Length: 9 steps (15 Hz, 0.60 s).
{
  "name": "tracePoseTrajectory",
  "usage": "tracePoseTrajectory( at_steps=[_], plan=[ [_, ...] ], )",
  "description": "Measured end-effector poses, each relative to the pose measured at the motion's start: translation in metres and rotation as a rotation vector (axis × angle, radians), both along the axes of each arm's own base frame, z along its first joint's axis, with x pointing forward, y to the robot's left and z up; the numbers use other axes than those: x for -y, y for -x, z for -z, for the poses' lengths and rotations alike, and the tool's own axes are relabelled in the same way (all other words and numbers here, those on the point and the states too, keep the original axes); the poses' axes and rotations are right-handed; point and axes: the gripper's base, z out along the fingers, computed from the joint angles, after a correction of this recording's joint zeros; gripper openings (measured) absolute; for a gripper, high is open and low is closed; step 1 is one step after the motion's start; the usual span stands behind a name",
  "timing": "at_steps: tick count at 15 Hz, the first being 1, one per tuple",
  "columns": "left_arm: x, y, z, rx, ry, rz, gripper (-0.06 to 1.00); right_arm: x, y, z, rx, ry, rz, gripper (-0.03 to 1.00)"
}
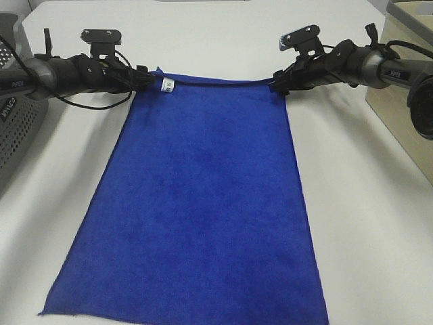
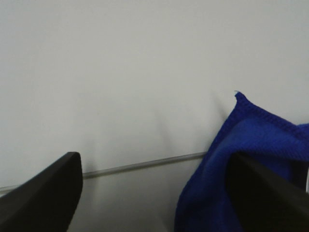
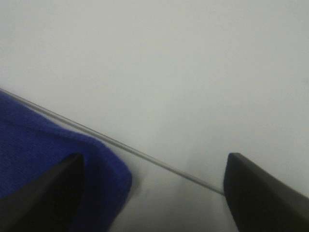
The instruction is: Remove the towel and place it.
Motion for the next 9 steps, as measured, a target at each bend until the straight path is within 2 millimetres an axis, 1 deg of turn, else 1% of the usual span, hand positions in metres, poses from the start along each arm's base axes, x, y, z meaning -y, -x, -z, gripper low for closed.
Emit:
tracePoseTrajectory(
  at_steps=[6,7,8,9],
  plan=[
    [0.001,0.001,0.001,-0.016,0.001,0.006,0.76,-0.007,-0.004,-0.029,0.002,-0.129,-0.001,0.78],
    [0.001,0.001,0.001,-0.016,0.001,0.006,0.76,-0.011,-0.002,-0.031,-0.036,-0.142,-0.031,0.78],
    [0.001,0.001,0.001,-0.016,0.001,0.006,0.76,-0.018,0.003,-0.030,-0.078,-0.146,-0.071,0.77],
    [0.001,0.001,0.001,-0.016,0.001,0.006,0.76,-0.023,0.004,-0.030,-0.090,-0.145,-0.088,0.76]
  ],
)
